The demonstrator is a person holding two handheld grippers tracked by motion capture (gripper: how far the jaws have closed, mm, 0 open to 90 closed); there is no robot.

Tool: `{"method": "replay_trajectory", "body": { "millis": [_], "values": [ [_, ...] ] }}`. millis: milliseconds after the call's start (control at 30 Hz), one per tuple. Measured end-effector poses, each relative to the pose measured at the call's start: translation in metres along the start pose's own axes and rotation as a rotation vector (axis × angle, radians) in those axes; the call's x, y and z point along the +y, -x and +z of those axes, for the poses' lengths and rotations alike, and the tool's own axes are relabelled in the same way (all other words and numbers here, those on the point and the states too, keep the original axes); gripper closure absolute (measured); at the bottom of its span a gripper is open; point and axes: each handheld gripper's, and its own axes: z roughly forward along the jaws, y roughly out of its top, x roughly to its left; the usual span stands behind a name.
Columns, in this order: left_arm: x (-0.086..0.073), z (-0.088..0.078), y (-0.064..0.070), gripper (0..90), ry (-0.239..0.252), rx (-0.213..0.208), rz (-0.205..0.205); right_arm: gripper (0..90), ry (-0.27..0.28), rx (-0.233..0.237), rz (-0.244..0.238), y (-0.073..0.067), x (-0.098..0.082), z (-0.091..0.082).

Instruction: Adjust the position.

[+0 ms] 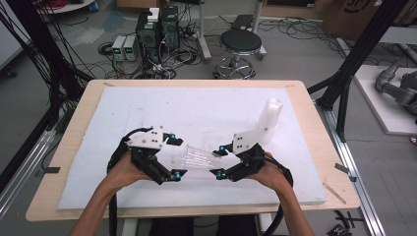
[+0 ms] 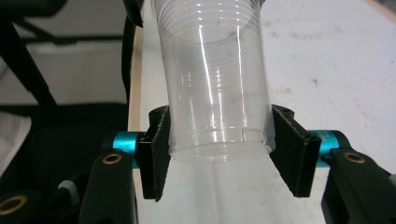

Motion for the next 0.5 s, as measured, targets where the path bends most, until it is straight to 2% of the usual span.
{"method": "replay_trajectory", "body": {
  "millis": [100,200,367,500],
  "values": [
    [-0.012,-0.002,-0.001,6.9,0.083,0.014,0.000,43.8,0.062,-0.005,0.020,-0.001,-0.007,-0.002],
    [-0.021,0.000,0.000,6.9,0.135,0.015,-0.005,43.8,0.110,0.002,0.019,-0.001,-0.011,-0.001],
    [-0.032,0.005,0.000,6.9,0.194,0.019,-0.016,43.8,0.192,0.018,0.028,-0.002,-0.017,0.002],
    [-0.037,0.009,0.001,6.9,0.204,0.014,-0.031,43.7,0.218,0.027,0.028,-0.002,-0.019,0.006]
  ]
}}
